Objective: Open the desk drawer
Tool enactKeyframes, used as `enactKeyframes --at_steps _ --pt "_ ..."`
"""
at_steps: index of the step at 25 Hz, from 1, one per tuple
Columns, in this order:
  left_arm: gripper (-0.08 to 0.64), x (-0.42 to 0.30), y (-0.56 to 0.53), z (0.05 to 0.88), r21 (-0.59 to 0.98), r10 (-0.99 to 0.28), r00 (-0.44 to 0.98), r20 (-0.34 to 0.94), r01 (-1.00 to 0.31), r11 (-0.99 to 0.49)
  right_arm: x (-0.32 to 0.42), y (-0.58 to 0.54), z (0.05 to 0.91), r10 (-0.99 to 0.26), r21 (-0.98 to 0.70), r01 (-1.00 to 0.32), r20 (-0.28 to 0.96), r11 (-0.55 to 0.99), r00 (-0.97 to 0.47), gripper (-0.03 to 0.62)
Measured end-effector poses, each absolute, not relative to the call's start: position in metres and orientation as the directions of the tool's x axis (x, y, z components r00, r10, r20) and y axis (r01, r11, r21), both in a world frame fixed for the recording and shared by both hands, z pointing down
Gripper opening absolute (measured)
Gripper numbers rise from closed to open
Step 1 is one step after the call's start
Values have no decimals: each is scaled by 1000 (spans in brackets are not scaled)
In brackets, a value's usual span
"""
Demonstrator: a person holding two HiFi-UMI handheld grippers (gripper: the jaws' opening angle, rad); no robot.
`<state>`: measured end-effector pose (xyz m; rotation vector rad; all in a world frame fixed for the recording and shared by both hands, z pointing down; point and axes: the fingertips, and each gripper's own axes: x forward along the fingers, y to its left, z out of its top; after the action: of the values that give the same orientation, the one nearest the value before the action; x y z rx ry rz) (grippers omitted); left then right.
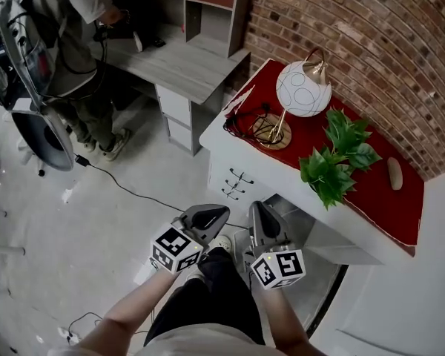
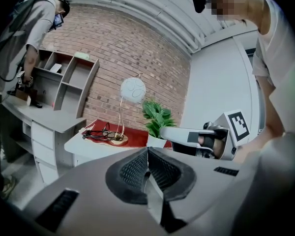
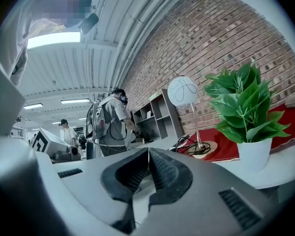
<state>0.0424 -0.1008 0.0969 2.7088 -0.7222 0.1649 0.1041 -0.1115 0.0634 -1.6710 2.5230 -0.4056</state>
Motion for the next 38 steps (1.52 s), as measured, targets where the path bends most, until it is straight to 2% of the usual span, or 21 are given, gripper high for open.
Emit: enactKeyframes --at_steps 20,33,38 --pt "8 52 -152 217 250 -515 847 131 -531 -809 122 -151 202 -923 -228 -902 34 366 -383 17" --pt "8 58 -187 330 263 -540 831 131 -555 -789 128 -184 294 -913 -136 -908 48 396 -406 17" --pt "9 63 -200 369 247 -532 835 139 -549 -798 128 -194 324 -900 -149 -892 27 427 -435 17"
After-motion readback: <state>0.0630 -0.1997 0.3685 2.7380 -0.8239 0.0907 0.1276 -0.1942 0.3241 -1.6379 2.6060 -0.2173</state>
